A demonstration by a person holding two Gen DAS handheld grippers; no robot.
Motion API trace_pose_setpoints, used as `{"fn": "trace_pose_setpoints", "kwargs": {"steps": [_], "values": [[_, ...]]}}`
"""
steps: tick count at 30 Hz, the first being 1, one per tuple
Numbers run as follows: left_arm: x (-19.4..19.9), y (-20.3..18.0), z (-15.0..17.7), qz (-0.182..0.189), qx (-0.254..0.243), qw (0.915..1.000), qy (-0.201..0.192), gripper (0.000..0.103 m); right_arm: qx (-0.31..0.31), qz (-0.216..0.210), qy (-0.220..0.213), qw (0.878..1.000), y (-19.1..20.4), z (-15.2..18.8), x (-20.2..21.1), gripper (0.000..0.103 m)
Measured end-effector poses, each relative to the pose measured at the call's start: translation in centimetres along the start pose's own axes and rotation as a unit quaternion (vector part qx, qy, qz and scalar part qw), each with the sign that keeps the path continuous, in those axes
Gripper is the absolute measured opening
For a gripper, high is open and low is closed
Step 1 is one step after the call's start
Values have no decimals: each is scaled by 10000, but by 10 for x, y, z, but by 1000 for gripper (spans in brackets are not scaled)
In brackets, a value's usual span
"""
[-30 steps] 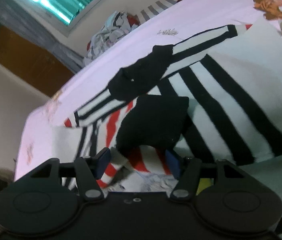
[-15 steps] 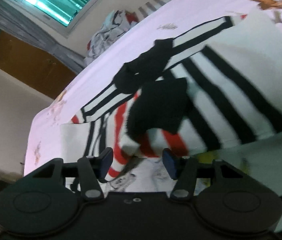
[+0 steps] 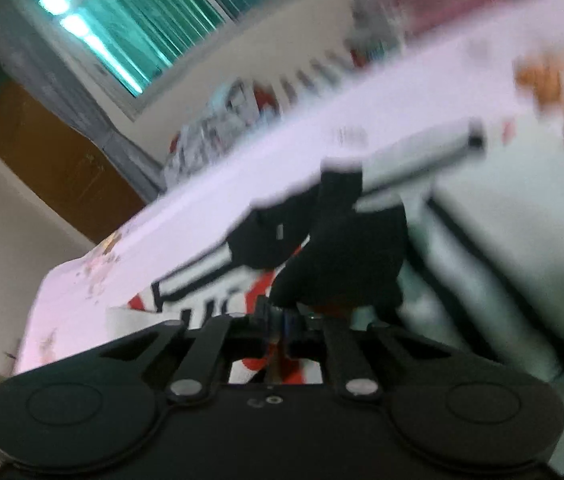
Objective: Fold small clothes
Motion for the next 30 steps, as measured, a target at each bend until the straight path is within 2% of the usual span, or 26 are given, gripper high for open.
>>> {"fn": "trace_pose_setpoints", "kwargs": {"steps": [2,4,5,6,8,9,10,15,19,21,23,24,25,27,30], "values": [[-1,-1,-2,-20,16,10000,-69,78,416,155,-97,9990,-2,-4,14,7],[-1,-1,-4,-47,57,9998,-159,76,480,363,24,9982,-18,-3,17,7],[-3,-2,-5,-13,87,9998,-175,71,369,478,151,9981,-32,1,15,7],[-4,-2,-5,43,84,9998,-163,59,234,558,288,9978,-44,6,12,7],[-3,-5,-5,98,28,9998,-187,52,-67,594,488,9970,-65,16,7,9],[-3,-5,-5,157,35,9997,-185,45,-159,600,529,9967,-70,18,6,16],[-2,-4,-5,200,91,9996,-176,44,-248,619,562,9962,-76,20,5,20],[-2,10,-3,439,674,9967,-123,44,-501,659,430,9956,-99,19,19,31],[-4,20,-1,666,1145,9912,-59,44,-688,608,441,9948,-111,17,25,43],[-6,20,-2,735,1321,9885,-20,44,-705,560,603,9941,-116,19,20,43],[-6,22,0,823,1505,9852,21,44,-557,601,729,9940,-115,23,17,30],[-5,23,1,835,1539,9846,41,44,-462,642,770,9939,-112,24,17,19],[-3,23,1,836,1548,9844,69,44,-375,628,808,9940,-109,25,17,14],[2,23,1,858,1614,9831,126,44,-279,541,811,9948,-104,25,21,14],[14,23,0,899,1599,9829,156,44,-142,503,632,9966,-99,17,31,30]]}}
Point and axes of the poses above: each gripper's, at about its wrist camera, not at the fingertips, and x roughly against the way its jaws point, y to its left, z to its underside, the point moved 8 cm from there along -x, roughly the way its jaws point, and after that the axes turned 8 degrees about y, right-handed, at the moved point
